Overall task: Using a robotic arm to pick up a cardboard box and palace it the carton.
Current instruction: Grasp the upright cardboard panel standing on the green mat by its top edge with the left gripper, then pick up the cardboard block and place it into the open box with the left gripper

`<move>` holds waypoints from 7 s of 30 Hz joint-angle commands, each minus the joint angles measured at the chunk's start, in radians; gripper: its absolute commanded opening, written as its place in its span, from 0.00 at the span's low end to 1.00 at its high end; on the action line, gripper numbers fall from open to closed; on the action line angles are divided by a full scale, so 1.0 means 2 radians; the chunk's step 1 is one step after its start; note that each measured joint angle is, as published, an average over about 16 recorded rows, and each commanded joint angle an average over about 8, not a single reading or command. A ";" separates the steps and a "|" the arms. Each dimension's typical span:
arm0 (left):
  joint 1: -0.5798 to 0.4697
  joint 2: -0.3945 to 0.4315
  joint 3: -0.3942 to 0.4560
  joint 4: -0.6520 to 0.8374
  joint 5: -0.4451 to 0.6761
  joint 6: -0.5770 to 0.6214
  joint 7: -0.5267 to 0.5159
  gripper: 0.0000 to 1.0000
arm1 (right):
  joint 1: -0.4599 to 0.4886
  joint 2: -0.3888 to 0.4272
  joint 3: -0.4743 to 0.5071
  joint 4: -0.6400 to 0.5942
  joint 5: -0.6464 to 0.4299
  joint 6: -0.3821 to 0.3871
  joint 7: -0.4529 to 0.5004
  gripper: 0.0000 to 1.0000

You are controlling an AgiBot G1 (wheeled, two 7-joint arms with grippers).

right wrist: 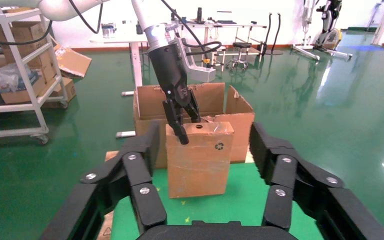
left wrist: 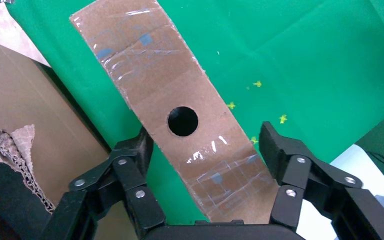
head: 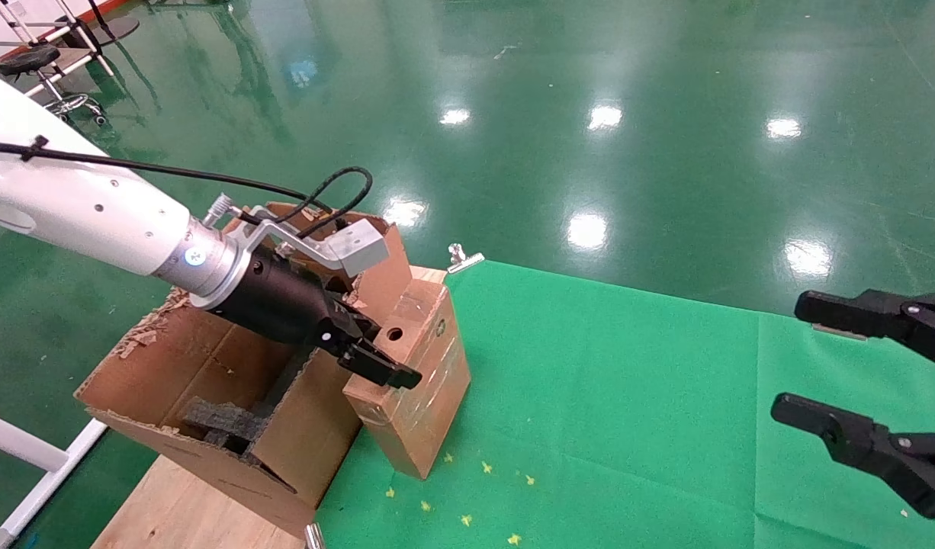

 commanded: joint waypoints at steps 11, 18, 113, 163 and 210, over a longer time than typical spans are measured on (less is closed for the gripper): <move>0.001 -0.001 -0.001 -0.001 -0.001 0.000 0.000 0.00 | 0.000 0.000 0.000 0.000 0.000 0.000 0.000 1.00; -0.006 -0.005 -0.007 -0.001 -0.015 -0.001 0.004 0.00 | 0.000 0.000 0.000 0.000 0.000 0.000 0.000 1.00; -0.108 -0.074 -0.041 0.502 0.067 -0.186 0.286 0.00 | 0.000 0.000 0.000 0.000 0.000 0.000 0.000 1.00; 0.078 0.008 -0.084 0.512 0.007 -0.377 0.267 0.00 | 0.000 0.000 0.000 0.000 0.000 0.000 0.000 1.00; 0.046 0.007 -0.095 0.485 -0.010 -0.359 0.255 1.00 | 0.000 0.000 0.000 0.000 0.000 0.000 0.000 1.00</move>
